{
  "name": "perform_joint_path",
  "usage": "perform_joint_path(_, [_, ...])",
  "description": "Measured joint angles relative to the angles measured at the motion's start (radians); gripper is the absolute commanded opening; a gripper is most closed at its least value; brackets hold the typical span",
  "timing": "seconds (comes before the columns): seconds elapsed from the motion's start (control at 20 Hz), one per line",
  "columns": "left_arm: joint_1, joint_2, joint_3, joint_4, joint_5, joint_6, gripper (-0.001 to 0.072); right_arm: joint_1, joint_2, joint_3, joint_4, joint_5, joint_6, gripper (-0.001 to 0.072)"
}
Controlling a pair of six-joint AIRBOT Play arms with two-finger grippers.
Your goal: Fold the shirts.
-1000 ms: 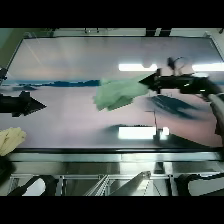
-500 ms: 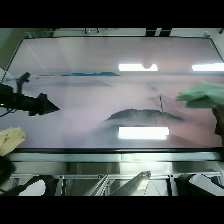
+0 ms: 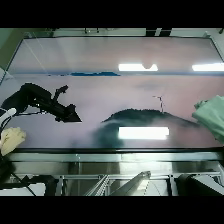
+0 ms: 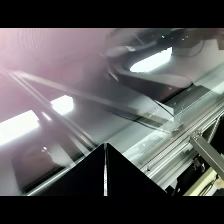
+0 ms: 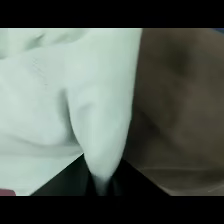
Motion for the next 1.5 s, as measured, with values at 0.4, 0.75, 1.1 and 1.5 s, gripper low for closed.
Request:
perform_joint_path(0.4, [0.005,-0.017,0.001,-0.063,0.055,0.044,0.0025,0.001,0.125,-0.008,0.160,0.113,0.027,0.0539])
perform_joint_path(0.75, [0.006,-0.017,0.001,-0.076,0.105,0.068,0.0025,0.353,0.209,-0.008,0.213,0.204,0.174,0.0539])
perform_joint_path(1.1, [0.006,-0.012,0.001,-0.110,0.148,0.071,0.0024,0.757,0.206,-0.008,0.172,0.166,0.288,0.0090])
perform_joint_path(1.5, [0.006,0.065,0.001,-0.126,0.047,0.063,0.0026,1.132,0.066,-0.008,0.210,0.016,0.184,0.0024])
